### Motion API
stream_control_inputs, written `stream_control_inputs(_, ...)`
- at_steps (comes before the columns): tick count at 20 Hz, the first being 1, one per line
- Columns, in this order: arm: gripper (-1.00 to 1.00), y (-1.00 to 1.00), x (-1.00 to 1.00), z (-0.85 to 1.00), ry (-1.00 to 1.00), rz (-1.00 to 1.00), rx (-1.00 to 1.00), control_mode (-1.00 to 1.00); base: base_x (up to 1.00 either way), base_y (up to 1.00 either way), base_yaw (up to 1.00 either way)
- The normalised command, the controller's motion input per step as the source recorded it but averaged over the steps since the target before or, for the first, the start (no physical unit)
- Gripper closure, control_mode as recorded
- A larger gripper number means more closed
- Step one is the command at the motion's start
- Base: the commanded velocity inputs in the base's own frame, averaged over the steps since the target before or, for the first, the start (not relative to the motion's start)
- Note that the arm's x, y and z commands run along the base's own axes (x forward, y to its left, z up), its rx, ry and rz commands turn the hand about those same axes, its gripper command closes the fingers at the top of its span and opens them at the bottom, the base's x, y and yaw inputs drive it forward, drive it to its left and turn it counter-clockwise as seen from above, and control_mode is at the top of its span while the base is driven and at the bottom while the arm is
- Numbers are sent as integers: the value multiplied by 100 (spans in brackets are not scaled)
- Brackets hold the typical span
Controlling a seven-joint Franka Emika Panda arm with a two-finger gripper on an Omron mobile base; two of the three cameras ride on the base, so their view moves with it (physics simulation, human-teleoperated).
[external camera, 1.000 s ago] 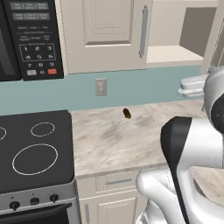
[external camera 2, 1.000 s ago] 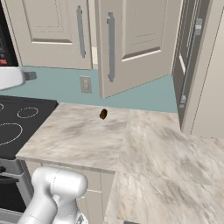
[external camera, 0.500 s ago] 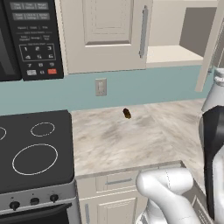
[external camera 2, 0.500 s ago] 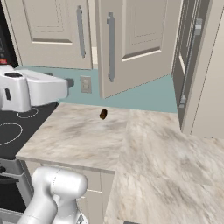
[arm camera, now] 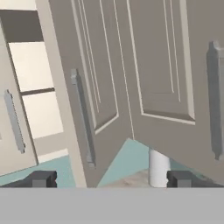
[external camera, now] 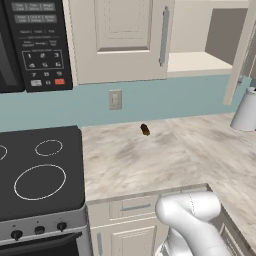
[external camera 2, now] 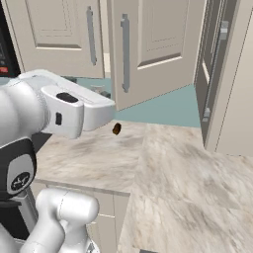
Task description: Close all open cabinet doors.
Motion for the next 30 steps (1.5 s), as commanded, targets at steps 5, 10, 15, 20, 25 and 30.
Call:
stream_control_inputs(5, -100, -28, 0, 32, 1, 18, 18, -100, 0, 0, 0)
stream_control_inputs(10, -100, -30, 0, 19, 2, 19, 17, -100, 0, 0, 0)
stream_control_inputs(15, -100, -18, 7, -5, -8, 13, 19, -100, 0, 0, 0)
stream_control_inputs(20, -100, -1, 37, -19, -12, 6, 15, -100, 0, 0, 0)
stream_control_inputs(25, -100, 0, 77, -26, -4, 0, 12, -100, 0, 0, 0)
stream_control_inputs(30, -100, -1, 78, -23, 0, 0, 13, -100, 0, 0, 0)
